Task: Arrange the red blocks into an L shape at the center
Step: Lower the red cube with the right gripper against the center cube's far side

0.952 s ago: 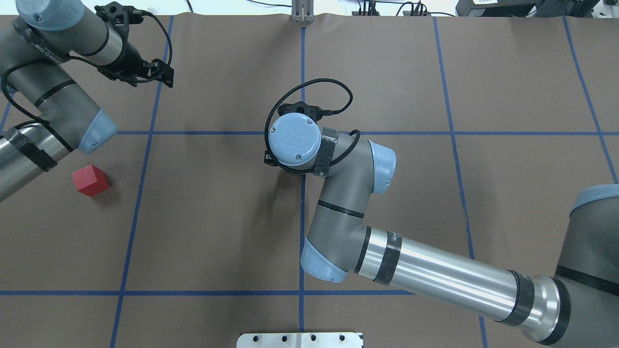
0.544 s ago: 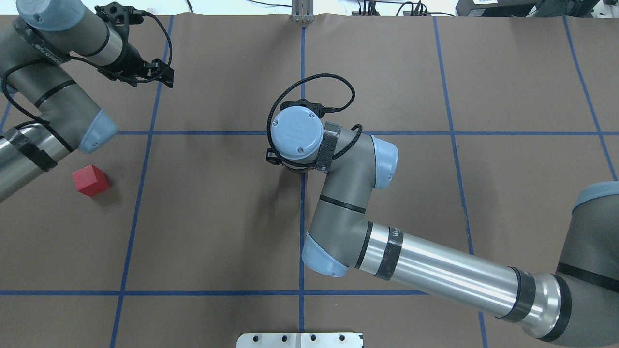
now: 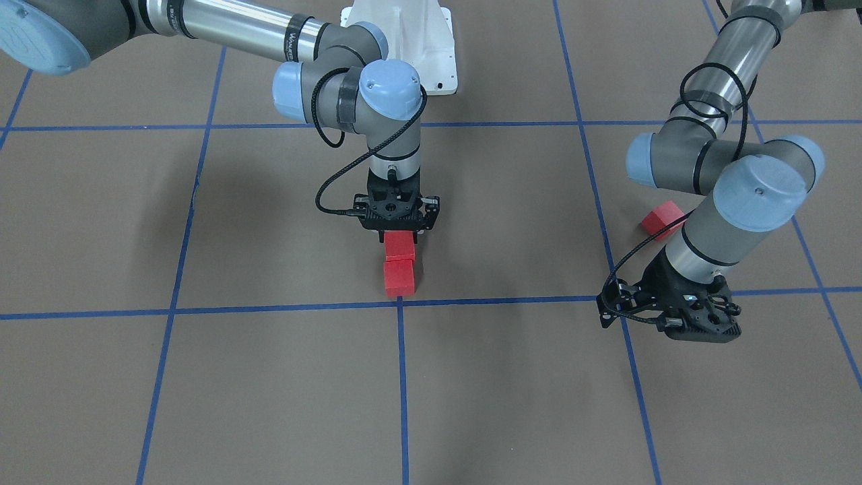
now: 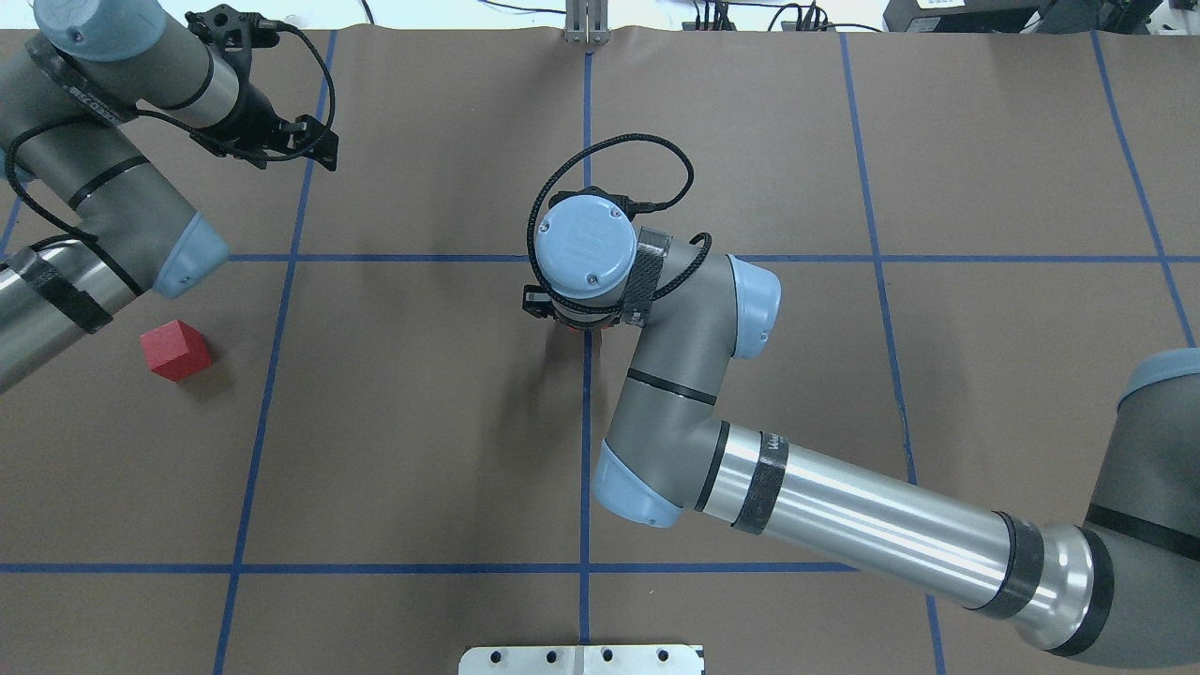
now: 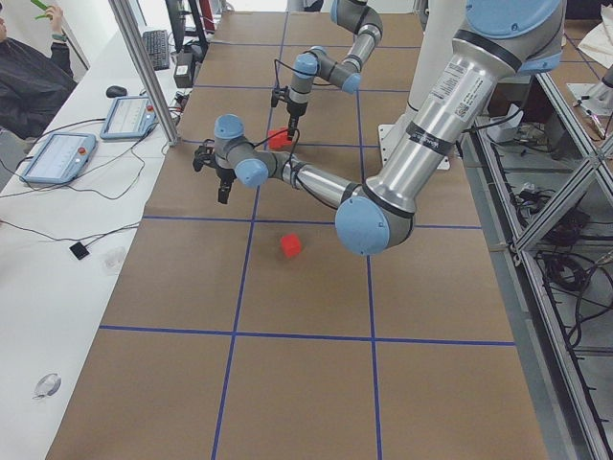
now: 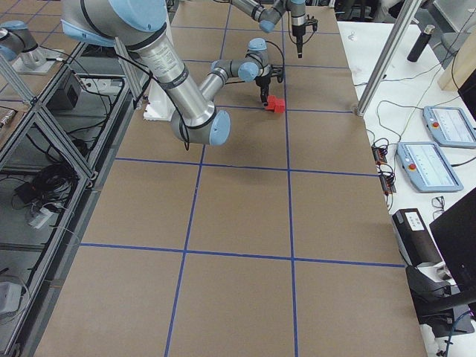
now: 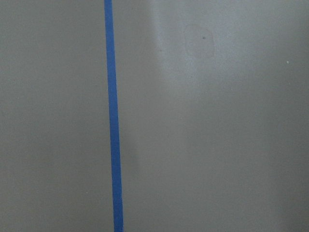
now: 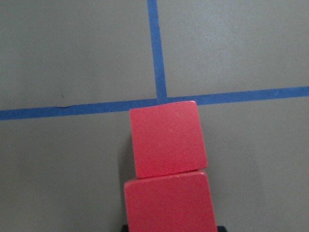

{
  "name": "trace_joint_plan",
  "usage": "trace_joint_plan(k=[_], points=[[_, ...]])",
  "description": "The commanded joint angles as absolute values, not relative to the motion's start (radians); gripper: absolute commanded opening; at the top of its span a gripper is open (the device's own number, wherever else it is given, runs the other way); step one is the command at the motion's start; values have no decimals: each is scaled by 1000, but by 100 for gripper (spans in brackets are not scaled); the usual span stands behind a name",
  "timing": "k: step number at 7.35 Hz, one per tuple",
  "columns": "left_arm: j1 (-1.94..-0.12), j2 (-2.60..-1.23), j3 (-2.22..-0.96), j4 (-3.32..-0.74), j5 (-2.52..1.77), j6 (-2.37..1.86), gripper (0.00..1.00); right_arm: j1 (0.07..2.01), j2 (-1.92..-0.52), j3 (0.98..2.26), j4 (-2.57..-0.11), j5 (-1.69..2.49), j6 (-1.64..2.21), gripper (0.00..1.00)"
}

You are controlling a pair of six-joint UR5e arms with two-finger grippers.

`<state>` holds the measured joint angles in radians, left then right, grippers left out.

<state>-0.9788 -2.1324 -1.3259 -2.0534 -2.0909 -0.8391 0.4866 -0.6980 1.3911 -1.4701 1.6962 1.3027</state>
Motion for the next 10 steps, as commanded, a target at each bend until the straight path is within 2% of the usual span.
trace_joint_plan(k=[1, 9, 10], points=[[-979, -2134, -1325, -2052, -2091, -839, 99, 489, -699, 1385, -1468, 1698, 1290, 31], [-980, -2134, -1325, -2054, -2091, -839, 99, 489, -703, 1376, -1465, 1698, 1284, 42], [-980, -2134, -1325, -2054, -2091, -839, 99, 489, -703, 1376, -1465, 1698, 1278, 47]])
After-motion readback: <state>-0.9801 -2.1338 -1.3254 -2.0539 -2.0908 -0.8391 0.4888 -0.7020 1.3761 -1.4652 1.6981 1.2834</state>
